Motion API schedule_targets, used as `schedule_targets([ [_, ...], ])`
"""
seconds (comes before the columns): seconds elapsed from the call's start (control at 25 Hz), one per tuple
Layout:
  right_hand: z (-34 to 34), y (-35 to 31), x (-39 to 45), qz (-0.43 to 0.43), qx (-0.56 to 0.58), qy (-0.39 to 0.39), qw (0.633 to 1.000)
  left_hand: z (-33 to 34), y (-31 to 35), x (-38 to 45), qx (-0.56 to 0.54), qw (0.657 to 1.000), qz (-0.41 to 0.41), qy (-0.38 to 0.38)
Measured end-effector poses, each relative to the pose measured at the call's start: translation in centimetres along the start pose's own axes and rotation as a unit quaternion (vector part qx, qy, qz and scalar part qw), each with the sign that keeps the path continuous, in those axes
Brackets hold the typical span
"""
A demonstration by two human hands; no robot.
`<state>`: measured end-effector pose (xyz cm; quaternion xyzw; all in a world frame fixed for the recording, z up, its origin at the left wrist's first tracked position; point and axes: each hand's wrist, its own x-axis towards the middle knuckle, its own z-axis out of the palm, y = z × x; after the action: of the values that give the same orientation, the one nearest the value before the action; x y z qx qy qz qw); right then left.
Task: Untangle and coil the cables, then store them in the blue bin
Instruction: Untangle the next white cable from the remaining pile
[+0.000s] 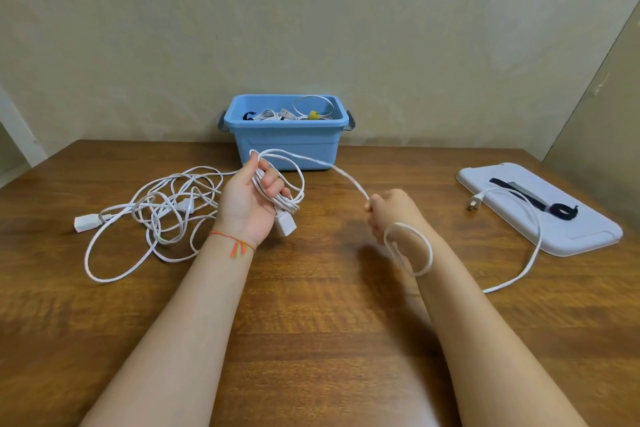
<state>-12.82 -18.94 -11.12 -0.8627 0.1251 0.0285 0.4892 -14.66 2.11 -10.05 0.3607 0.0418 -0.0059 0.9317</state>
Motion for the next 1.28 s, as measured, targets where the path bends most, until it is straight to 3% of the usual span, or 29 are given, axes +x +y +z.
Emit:
schedule_targets([
  [0.08,0.6,0.1,-0.2,-0.027,-0.252,-0.045,0.966,0.5,0.1,-0.4,0.028,0.999,0.014,-0.033],
  [0.12,0.8,-0.1,-0.8,-0.057,-0.311,-0.079,0.945,0.9,0.0,-0.6,0.044,0.997,0.020,-0.057],
  [0.2,0.6,-0.7,-2.4,-0.105,-0.293,-0.152,0.938,1.6,-0.4,-1.2,0.106,0.989,0.037,-0.100],
  [0.28,0.3,-1.3,-3.6,-0.133,-0.216,-0.236,0.938,2.2,-1.1,-1.5,0.248,0.959,0.076,-0.112],
  [0.4,0.2,-1.4,-4.5,-0.151,-0.036,-0.380,0.912,2.8,-2.5,-2.0,0.502,0.846,0.127,-0.131],
  [0.52,-0.9,-1.3,-4.4,-0.156,0.066,-0.450,0.877,2.9,-2.9,-2.3,0.652,0.731,0.155,-0.128],
  [0.6,-1.9,-1.2,-4.0,-0.179,0.005,-0.412,0.894,2.6,-2.6,-2.0,0.717,0.671,0.153,-0.108],
  [0.64,-2.4,-1.1,-3.7,-0.196,-0.067,-0.348,0.914,2.3,-2.3,-1.8,0.744,0.645,0.143,-0.101],
  [0.72,-2.9,-0.6,-2.3,-0.191,-0.223,-0.134,0.946,1.8,-1.5,-1.5,0.780,0.609,0.106,-0.098],
  [0.8,-3.3,0.1,-1.2,-0.149,-0.366,0.089,0.914,1.7,-1.2,-1.4,0.820,0.557,0.081,-0.105],
  [0.88,-3.8,0.9,-0.4,-0.111,-0.402,0.194,0.888,1.7,-1.3,-1.4,0.844,0.519,0.086,-0.101],
  [0.96,-3.7,1.1,-0.4,-0.141,-0.390,0.204,0.887,1.9,-1.8,-1.4,0.838,0.531,0.093,-0.081],
  [1.16,1.0,-1.2,-3.2,-0.485,-0.243,0.224,0.809,1.9,-2.1,-1.3,0.815,0.571,0.090,-0.027],
  [1.28,3.4,-1.9,-4.9,-0.493,-0.269,0.126,0.818,1.6,-2.1,-0.8,0.805,0.586,0.088,-0.019],
])
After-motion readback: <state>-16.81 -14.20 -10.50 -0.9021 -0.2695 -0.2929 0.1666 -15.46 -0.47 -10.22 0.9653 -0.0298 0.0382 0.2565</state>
